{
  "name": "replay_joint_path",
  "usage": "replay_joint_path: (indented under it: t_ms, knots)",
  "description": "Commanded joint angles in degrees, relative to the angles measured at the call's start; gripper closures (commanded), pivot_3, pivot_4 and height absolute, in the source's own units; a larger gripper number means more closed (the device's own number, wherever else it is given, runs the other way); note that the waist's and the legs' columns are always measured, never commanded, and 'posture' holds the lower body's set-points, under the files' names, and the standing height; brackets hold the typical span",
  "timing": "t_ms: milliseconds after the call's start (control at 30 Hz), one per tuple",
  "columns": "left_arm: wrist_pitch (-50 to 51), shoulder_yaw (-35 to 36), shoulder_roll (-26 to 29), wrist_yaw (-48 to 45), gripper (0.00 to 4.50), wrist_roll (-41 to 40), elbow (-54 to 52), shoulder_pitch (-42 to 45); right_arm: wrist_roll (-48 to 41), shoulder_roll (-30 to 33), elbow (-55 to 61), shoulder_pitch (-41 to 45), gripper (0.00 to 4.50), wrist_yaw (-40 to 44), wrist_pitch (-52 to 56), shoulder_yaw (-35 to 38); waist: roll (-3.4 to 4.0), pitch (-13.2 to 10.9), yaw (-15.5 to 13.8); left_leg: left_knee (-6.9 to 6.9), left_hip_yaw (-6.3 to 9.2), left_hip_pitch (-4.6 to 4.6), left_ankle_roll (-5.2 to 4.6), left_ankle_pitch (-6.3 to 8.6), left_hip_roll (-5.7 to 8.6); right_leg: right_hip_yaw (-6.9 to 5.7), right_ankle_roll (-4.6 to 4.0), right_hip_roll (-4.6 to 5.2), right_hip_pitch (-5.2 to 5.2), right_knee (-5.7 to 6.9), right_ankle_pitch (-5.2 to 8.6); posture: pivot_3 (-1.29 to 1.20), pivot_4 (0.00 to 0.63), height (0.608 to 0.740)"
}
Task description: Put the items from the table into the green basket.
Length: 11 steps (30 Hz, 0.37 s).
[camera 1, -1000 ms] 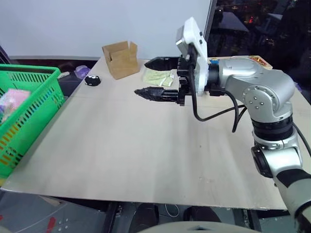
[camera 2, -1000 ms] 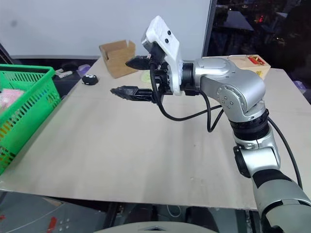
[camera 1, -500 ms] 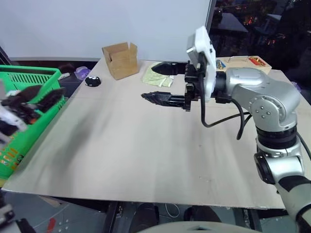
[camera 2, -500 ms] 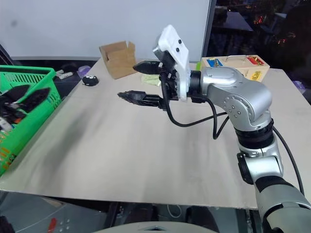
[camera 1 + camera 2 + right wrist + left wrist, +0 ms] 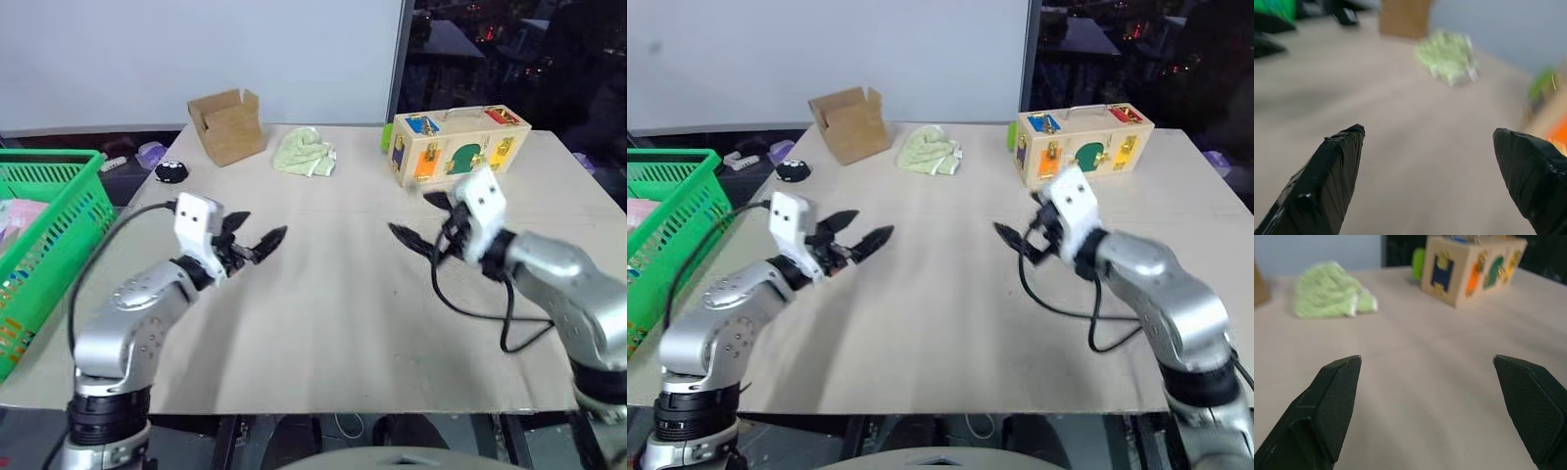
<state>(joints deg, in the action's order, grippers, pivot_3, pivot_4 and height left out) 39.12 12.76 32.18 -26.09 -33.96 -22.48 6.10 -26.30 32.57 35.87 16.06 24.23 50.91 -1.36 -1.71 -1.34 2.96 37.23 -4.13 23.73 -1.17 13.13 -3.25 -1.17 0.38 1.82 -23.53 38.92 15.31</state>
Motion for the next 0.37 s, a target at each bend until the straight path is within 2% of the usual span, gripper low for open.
replay_joint_path:
  t_ms: [33, 167, 367]
  knots:
    - [0.4, 1.0, -0.4, 0.7, 0.02, -0.9, -5.2, -2.4, 1.2, 0.8, 5.4, -5.9, 0.00, 0.1, -4.8, 3.5, 0.01, 0.0, 0.7, 0.01, 0.01, 0.00, 0.00, 0.00, 0.00, -0.01, 0.00, -0.04, 0.01, 0.01, 0.00, -0.13, 0.000, 0.740]
    - [0.7, 2.0, 0.0, 0.3, 0.02, -0.8, -9.3, -8.1, 2.2, 1.4, 5.4, -12.5, 0.00, 0.8, -8.1, 6.9, 0.06, 0.0, 1.5, 0.09, -0.01, -0.12, 0.00, 0.00, 0.02, 0.23, 0.03, -0.23, 0.06, -0.01, 0.01, -0.13, 0.002, 0.740]
    - [1.4, 4.1, -0.2, 1.5, 0.02, -1.1, -12.5, -12.7, 3.6, 3.2, 2.2, -15.7, 0.00, 3.2, -11.8, 8.6, 0.08, -0.1, 1.8, 0.05, -0.02, -0.88, 0.01, 0.01, 0.02, 0.45, 0.26, -0.25, 0.63, -0.06, 0.12, -0.10, 0.000, 0.740]
